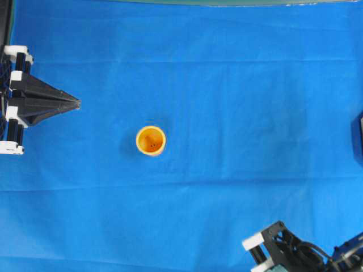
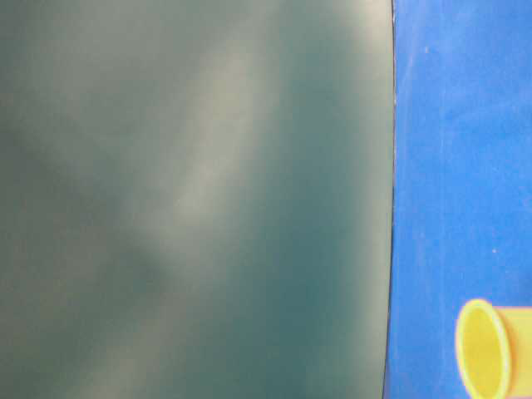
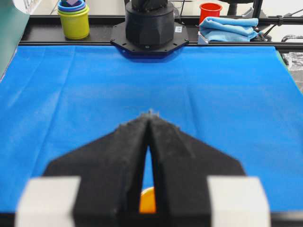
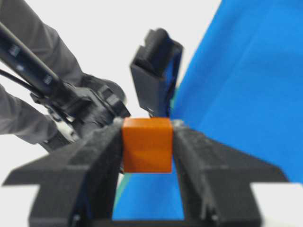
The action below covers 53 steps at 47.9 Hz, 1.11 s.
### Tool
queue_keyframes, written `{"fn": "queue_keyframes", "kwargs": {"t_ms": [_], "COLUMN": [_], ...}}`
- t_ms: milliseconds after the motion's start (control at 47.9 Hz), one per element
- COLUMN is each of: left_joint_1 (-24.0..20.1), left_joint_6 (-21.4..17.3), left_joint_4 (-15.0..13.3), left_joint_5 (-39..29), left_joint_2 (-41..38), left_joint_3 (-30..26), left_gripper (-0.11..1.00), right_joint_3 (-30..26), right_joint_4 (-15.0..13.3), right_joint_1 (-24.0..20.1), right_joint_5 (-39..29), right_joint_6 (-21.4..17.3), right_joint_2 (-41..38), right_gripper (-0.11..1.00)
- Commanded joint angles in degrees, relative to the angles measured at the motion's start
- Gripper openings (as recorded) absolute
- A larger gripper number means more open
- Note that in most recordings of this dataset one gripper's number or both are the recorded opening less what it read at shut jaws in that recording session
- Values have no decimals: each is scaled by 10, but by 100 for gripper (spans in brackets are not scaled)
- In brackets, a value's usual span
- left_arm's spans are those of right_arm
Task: Move the block forward with right arm.
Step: 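Hold the cube in the right gripper near the front-right corner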
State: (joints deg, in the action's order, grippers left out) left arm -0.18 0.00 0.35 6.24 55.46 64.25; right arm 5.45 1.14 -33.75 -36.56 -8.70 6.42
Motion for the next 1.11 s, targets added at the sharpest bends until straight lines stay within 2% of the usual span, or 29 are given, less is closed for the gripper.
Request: {"fn": "queue_keyframes", "kwargs": {"t_ms": [0,1086], "left_joint_1": [0,0], "left_joint_6": [1,2], "left_joint_4": [1,2], "left_joint_5": [7,4], "left_joint_2": [-4,-3], "left_joint_3": [-20,-21], "left_gripper": [1,1], "right_joint_3": [-17,-16], "right_joint_4": [6,11], "right_joint_1": [-5,-10], "right_joint_5": [17,25], "right_joint_6": [-1,-2], "right_joint_2": [6,5], "right_gripper": [41,41]}}
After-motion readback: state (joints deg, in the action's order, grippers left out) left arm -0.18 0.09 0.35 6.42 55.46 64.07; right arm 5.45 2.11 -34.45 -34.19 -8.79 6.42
